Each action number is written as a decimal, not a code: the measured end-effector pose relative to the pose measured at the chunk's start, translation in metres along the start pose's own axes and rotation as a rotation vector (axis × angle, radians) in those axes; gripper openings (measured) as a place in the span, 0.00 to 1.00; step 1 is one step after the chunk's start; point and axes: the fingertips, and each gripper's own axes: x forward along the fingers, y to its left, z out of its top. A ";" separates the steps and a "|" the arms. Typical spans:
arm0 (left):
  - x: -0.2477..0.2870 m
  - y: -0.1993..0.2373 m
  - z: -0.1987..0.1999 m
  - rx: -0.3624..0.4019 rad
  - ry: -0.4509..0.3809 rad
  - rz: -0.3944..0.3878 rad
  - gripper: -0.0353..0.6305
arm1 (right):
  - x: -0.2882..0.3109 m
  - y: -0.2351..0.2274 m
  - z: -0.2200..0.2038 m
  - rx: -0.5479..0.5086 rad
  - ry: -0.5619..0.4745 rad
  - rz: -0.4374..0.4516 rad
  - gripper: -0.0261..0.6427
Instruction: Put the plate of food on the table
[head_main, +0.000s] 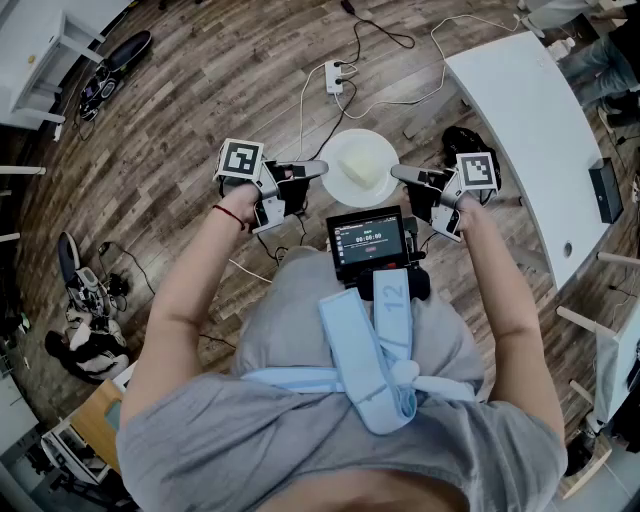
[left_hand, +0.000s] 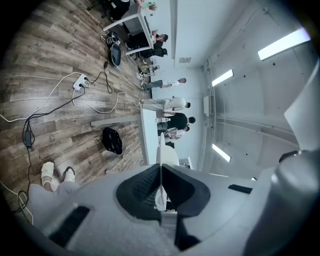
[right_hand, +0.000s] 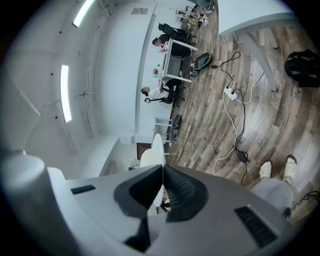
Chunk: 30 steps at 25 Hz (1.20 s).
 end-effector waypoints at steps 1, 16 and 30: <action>0.001 0.000 0.000 -0.001 0.001 0.000 0.09 | 0.000 0.001 0.000 0.005 -0.002 0.003 0.09; 0.005 -0.001 0.001 0.007 0.018 -0.004 0.09 | -0.002 -0.001 0.002 0.026 -0.027 0.002 0.09; 0.009 0.001 0.004 0.012 0.024 -0.002 0.09 | -0.006 -0.005 0.006 0.034 -0.038 0.007 0.09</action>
